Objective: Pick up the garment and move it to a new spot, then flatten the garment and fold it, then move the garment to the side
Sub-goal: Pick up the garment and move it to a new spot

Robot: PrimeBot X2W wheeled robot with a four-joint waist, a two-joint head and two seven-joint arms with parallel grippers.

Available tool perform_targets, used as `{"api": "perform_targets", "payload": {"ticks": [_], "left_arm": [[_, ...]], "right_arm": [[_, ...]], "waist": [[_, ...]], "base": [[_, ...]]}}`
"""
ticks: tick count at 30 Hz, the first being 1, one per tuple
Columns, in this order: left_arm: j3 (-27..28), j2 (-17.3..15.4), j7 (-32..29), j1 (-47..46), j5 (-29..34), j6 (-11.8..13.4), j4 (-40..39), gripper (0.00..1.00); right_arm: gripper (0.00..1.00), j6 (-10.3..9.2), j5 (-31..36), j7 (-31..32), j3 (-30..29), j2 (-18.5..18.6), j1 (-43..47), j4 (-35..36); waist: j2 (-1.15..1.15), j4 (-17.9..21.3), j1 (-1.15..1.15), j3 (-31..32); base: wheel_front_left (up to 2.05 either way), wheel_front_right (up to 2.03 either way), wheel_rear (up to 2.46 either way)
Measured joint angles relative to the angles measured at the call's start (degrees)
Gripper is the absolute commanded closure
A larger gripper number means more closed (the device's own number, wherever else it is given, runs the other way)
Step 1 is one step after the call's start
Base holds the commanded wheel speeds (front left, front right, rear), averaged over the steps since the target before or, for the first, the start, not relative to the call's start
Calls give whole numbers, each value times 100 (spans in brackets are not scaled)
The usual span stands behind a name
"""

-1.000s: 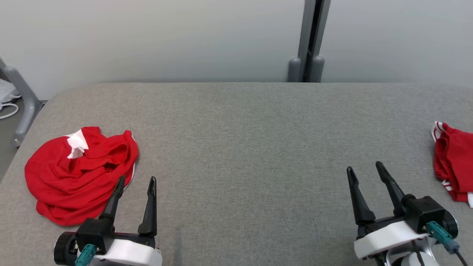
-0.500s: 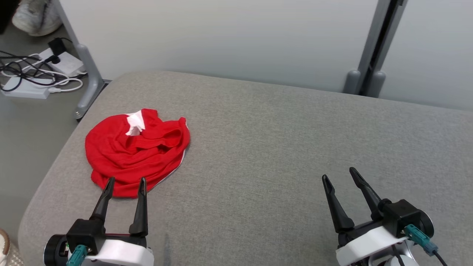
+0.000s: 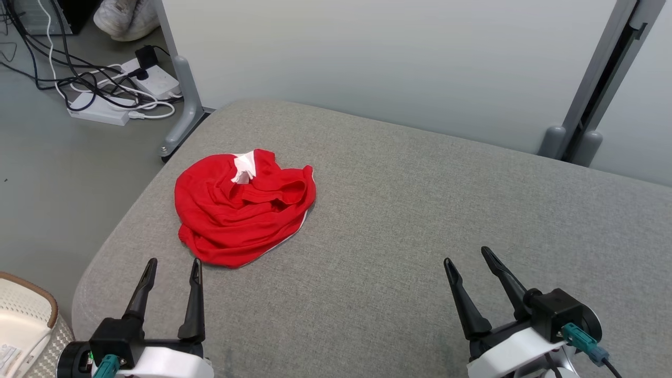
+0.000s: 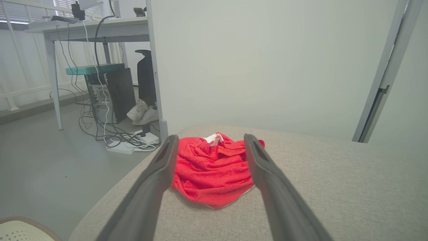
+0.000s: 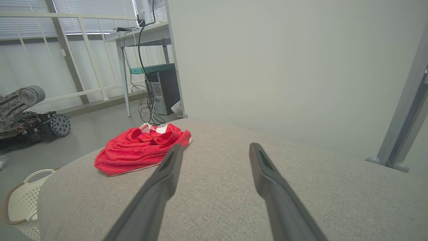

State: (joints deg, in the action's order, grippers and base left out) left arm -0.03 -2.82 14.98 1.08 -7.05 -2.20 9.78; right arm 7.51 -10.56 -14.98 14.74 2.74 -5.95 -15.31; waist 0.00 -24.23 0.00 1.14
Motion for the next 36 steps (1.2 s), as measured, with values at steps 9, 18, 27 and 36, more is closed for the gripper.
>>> {"api": "perform_targets", "payload": {"ticks": [9, 18, 27, 36], "left_arm": [[3, 1, 0, 21, 8, 0, -5, 0], [68, 1, 1, 4, -204, 24, 15, 0], [202, -36, 1, -555, -211, -137, 396, 0], [256, -555, -600, -1987, -408, -341, 1467, 0]], "right_arm": [[0, 0, -35, 0, -12, 1, 0, -5], [0, 0, -243, 0, -66, 3, -44, 7], [0, 0, 69, 0, -98, -1, -459, 208], [0, 0, 414, 393, -53, 9, -870, 894]], "waist": [[0, -47, 0, 9], [0, 24, 0, -125], [0, 189, 0, -670], [0, 436, 0, -1482]], "base": [[0, 0, 0], [0, 0, 0], [0, 0, 0], [0, 0, 0]]}}
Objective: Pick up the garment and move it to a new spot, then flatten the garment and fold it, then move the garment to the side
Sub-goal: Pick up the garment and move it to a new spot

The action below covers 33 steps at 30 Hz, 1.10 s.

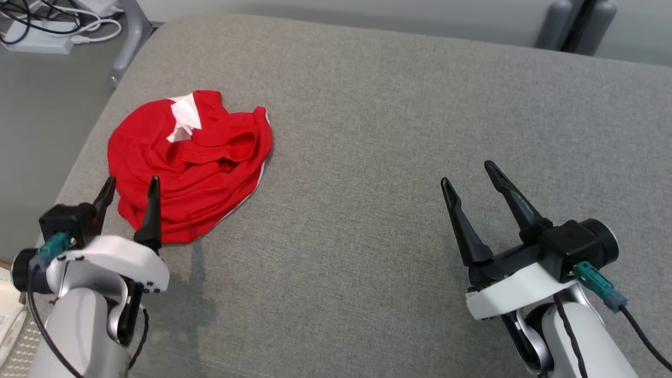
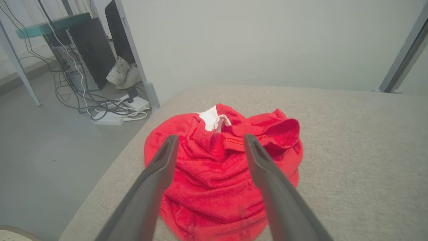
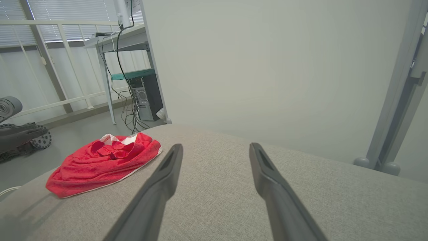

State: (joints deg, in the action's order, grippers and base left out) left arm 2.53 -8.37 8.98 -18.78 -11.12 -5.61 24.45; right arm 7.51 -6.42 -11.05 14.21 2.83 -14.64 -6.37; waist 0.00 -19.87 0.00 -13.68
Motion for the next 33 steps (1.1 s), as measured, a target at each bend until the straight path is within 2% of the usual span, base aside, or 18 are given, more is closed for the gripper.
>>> {"api": "perform_targets", "payload": {"ticks": [3, 9, 15, 18, 21, 22, 23, 28, 33], "left_arm": [[-81, -170, -456, -485, -169, -94, 449, 0], [-281, -500, -750, -1397, -342, -147, 1397, 0], [-363, -624, -922, -2064, -524, -166, 2270, 0], [-516, -742, -1205, -2263, -532, -176, 2726, 0], [-544, -714, -1512, -2427, -899, -177, 3065, 0], [-575, -732, -1548, -2485, -973, -177, 3123, 38], [-647, -788, -1532, -2529, -973, -181, 3149, 100], [-704, -962, -856, -2636, -1058, -181, 3166, 100], [-735, -989, -67, -2681, -1113, -181, 2878, 100]], "right_arm": [[0, 0, 53, 196, 27, 31, -93, 257], [0, 0, 156, 499, 74, 70, -186, 757], [0, 0, 283, 642, 135, 156, -246, 979], [0, 0, 308, 656, 196, 172, -272, 1058], [0, 0, 328, 678, 208, 174, -279, 1103], [0, 0, 331, 677, 211, 174, -278, 1106], [0, 0, 335, 677, 212, 172, -277, 1107], [0, 0, 316, 603, 177, 153, -257, 1046], [0, 0, 225, 438, 156, 104, -243, 883]], "waist": [[0, 73, 0, -274], [0, 273, 0, -794], [0, 428, 0, -1098], [0, 530, 0, -1183], [0, 610, 0, -1230], [0, 632, 0, -1236], [0, 652, 0, -1236], [0, 704, 0, -1128], [0, 713, 0, -913]], "base": [[0, 0, 0], [0, 0, 0], [0, 0, 0], [0, 0, 0], [0, 0, 0], [0, 0, 0], [0, 0, 0], [0, 0, 0], [0, 0, 0]]}}
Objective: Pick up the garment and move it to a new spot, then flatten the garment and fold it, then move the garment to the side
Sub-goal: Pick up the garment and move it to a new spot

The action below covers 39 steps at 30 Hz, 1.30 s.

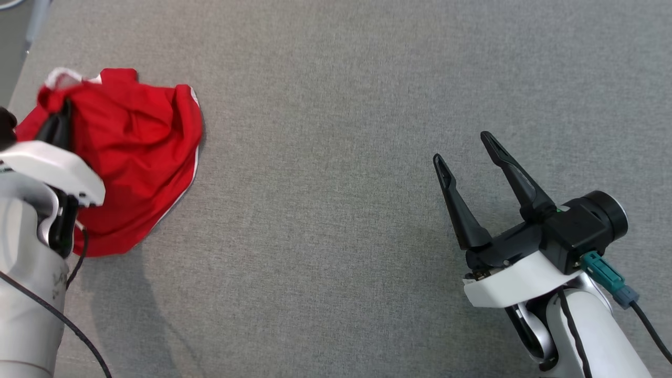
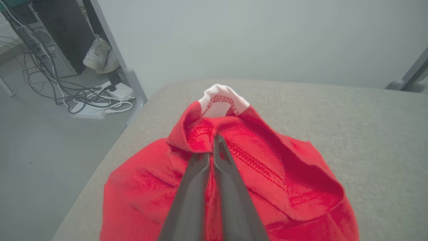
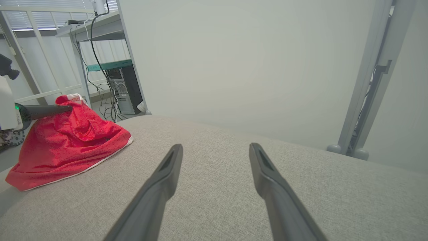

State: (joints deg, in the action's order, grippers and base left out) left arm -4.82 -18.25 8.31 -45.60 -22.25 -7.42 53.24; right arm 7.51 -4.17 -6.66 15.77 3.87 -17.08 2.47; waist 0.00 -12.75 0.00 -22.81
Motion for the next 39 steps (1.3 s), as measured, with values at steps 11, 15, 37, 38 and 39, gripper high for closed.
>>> {"api": "perform_targets", "payload": {"ticks": [11, 15, 37, 38, 39], "left_arm": [[-396, 183, 457, 181, -313, 0, -1711, 100], [-538, 386, 176, 454, -375, 98, -2799, 100], [-2329, 1481, -474, 1009, 152, 705, -3662, 100], [-2402, 1496, -467, 994, 160, 708, -3528, 100], [-2461, 1500, -441, 984, 159, 708, -3382, 100]], "right_arm": [[0, 0, -276, -396, -146, -85, 19, -470], [0, 0, -402, -530, -312, -105, 39, -573], [0, -1, -521, -723, -1020, -107, 3, -366], [0, -1, -548, -748, -1035, -108, 2, -361], [0, -1, -554, -748, -1055, -108, 4, -360]], "waist": [[0, 65, 0, 708], [0, 291, 0, 983], [0, 2181, 0, 891], [0, 2271, 0, 849], [0, 2355, 0, 807]], "base": [[0, 0, 0], [0, 0, 0], [0, 0, 0], [0, 0, 0], [0, 0, 0]]}}
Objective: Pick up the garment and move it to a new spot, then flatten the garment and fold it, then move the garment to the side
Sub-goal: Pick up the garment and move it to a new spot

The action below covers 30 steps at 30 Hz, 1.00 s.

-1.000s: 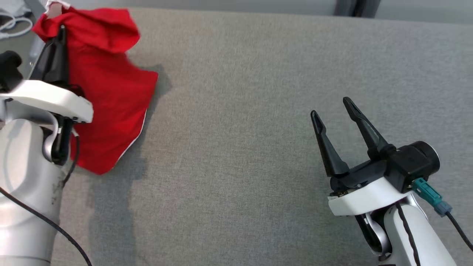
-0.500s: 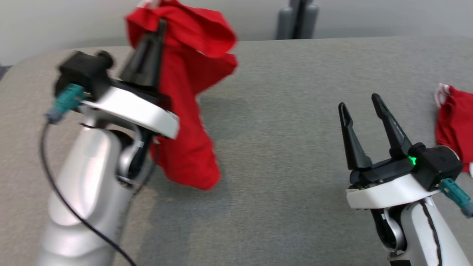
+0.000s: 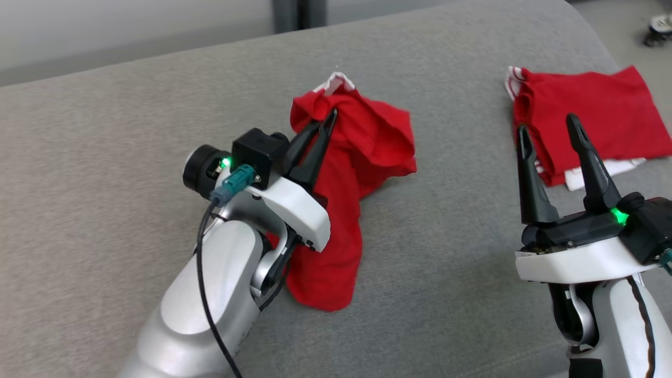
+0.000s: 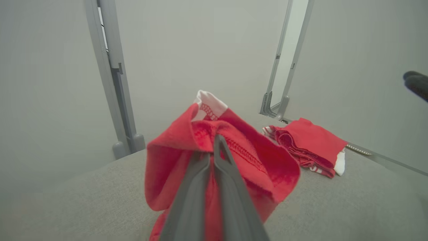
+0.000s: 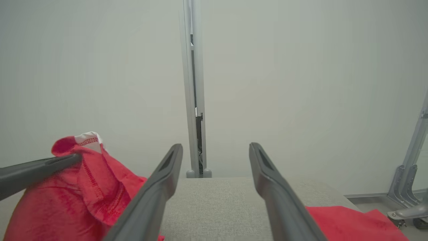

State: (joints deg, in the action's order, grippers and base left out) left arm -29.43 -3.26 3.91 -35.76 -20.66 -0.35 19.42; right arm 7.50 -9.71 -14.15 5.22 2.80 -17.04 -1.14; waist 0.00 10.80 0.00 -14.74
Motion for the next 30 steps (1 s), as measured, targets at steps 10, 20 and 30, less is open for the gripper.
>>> {"api": "perform_targets", "payload": {"ticks": [10, 20, 30], "left_arm": [[-368, 45, 457, -161, -202, 70, 859, 0], [77, -346, 984, -30, -314, 298, 795, 0], [656, -1033, 1100, 1394, -348, 509, 123, 0]], "right_arm": [[0, 1, -90, -56, -79, 0, 15, -73], [0, 0, 66, -67, -31, -3, 147, -193], [0, 1, 293, 44, 27, 222, 749, -357]], "waist": [[0, 178, 0, -122], [0, -476, 0, 307], [0, -1259, 0, 989]], "base": [[0, 0, 0], [0, 0, 0], [0, 0, 0]]}}
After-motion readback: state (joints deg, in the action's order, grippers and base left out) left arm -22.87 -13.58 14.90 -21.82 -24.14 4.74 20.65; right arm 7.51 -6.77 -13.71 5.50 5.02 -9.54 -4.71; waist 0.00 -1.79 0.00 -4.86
